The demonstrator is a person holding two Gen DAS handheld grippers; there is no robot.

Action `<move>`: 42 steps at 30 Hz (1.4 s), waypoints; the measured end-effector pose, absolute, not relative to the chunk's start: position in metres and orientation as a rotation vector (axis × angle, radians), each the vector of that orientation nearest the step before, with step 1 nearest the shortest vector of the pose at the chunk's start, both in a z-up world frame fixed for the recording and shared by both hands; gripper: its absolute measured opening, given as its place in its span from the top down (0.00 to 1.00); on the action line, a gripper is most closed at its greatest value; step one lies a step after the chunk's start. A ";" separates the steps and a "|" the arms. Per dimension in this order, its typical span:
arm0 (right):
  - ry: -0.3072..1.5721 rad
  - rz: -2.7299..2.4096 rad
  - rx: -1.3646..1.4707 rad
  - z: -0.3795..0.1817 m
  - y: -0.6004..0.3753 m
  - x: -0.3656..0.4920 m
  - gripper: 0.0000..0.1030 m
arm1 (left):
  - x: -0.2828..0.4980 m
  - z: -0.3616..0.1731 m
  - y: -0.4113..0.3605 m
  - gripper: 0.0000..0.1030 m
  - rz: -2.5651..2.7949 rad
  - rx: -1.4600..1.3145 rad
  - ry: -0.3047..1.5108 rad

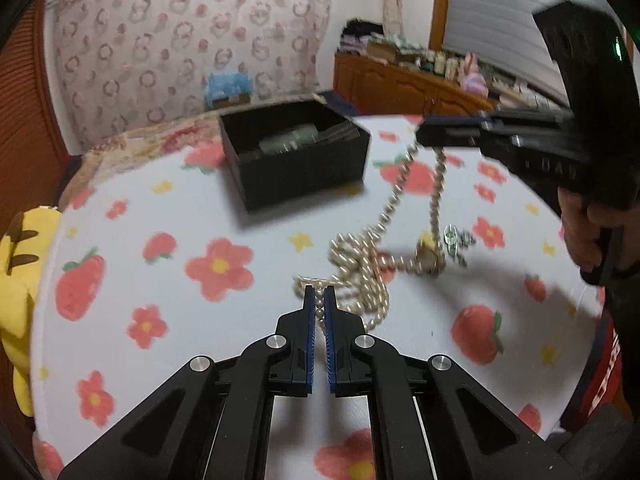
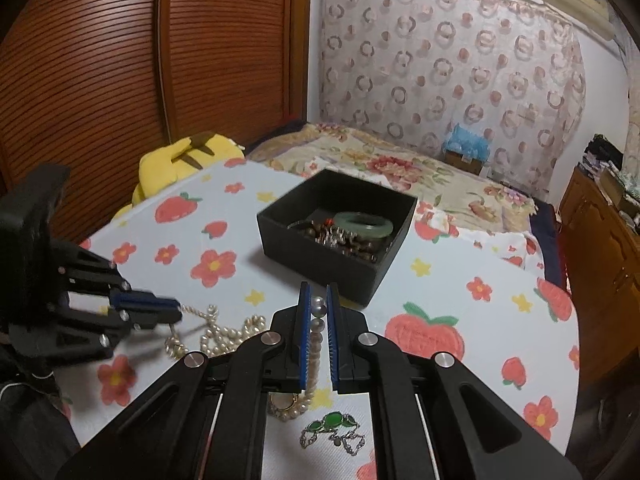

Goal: Organize jewelry
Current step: 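Grasp the pearl necklace with the left gripper and lift it above the box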

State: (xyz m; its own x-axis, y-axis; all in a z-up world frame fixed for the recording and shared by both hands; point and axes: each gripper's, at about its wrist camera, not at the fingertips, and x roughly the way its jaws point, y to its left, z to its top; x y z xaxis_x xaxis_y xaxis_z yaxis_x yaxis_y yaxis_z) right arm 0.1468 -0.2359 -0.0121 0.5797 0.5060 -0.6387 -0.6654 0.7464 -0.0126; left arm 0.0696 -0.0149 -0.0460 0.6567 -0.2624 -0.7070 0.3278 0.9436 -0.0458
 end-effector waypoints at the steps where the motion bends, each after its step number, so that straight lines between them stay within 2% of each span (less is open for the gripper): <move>1: 0.650 0.694 -0.263 -0.009 -0.235 0.146 0.92 | 0.070 -0.042 -0.012 0.97 -0.333 0.081 0.776; 15: 0.547 0.689 -0.244 0.041 -0.233 0.145 0.92 | 0.081 0.036 0.001 0.96 -0.313 0.064 0.616; 42: 0.432 0.670 -0.219 0.115 -0.232 0.165 0.92 | 0.119 0.114 -0.005 0.96 -0.305 0.055 0.500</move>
